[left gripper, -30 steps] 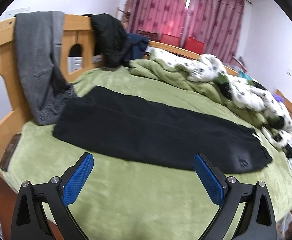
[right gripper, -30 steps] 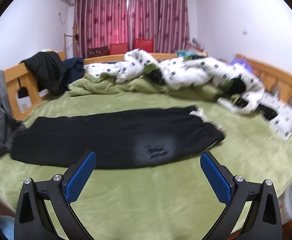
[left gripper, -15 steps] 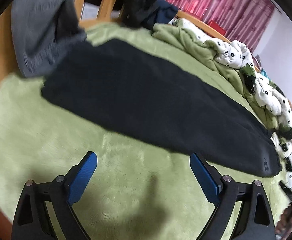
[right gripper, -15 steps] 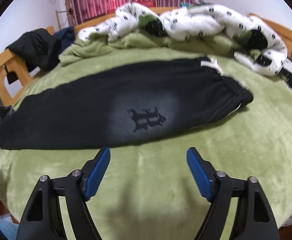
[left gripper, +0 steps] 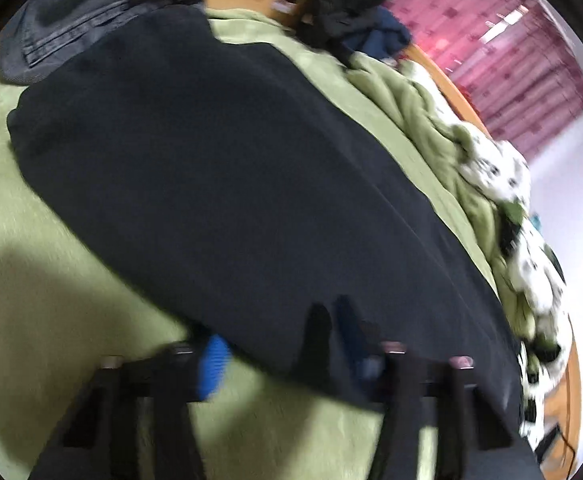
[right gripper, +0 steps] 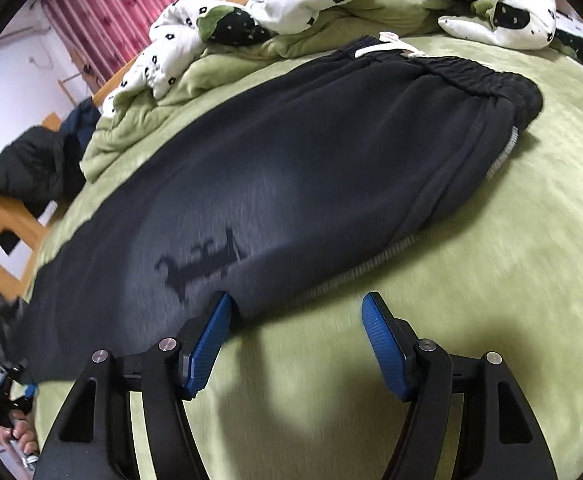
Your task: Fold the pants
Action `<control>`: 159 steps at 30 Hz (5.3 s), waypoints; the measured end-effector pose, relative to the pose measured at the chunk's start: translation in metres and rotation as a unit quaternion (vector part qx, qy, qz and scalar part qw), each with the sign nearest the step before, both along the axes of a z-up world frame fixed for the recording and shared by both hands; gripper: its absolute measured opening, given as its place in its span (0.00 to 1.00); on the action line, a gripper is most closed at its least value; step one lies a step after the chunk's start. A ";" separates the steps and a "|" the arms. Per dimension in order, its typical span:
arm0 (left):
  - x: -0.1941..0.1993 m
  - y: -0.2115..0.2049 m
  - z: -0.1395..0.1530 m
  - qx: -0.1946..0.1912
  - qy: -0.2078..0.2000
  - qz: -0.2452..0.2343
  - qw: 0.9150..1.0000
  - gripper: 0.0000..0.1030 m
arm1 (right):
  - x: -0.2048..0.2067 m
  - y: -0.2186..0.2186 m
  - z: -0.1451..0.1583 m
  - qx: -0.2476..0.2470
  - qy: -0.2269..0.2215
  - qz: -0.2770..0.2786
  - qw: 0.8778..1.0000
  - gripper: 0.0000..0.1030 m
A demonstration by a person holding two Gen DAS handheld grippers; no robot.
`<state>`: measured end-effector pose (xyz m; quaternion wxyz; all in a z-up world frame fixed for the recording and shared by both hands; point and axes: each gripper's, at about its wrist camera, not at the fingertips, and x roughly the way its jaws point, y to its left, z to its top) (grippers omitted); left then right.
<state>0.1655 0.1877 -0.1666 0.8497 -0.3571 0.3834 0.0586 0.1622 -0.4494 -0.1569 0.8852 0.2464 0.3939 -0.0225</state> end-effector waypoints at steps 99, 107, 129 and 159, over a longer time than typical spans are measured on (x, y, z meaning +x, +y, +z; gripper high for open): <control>-0.150 -0.060 0.061 0.168 -0.024 -0.115 0.979 0.63 | -0.123 -0.199 -0.002 0.117 -0.020 -0.160 0.980 0.81; -0.131 -0.076 0.078 0.199 -0.048 -0.123 0.971 0.63 | -0.090 -0.219 0.039 0.042 -0.040 -0.170 0.984 0.49; 0.016 0.015 0.120 0.229 -0.045 -0.076 0.970 0.66 | -0.145 -0.116 0.079 -0.139 0.006 -0.143 0.980 0.67; -0.092 0.067 0.016 0.009 -0.021 -0.015 1.000 0.04 | -0.093 0.031 0.065 -0.142 0.001 0.002 0.990 0.67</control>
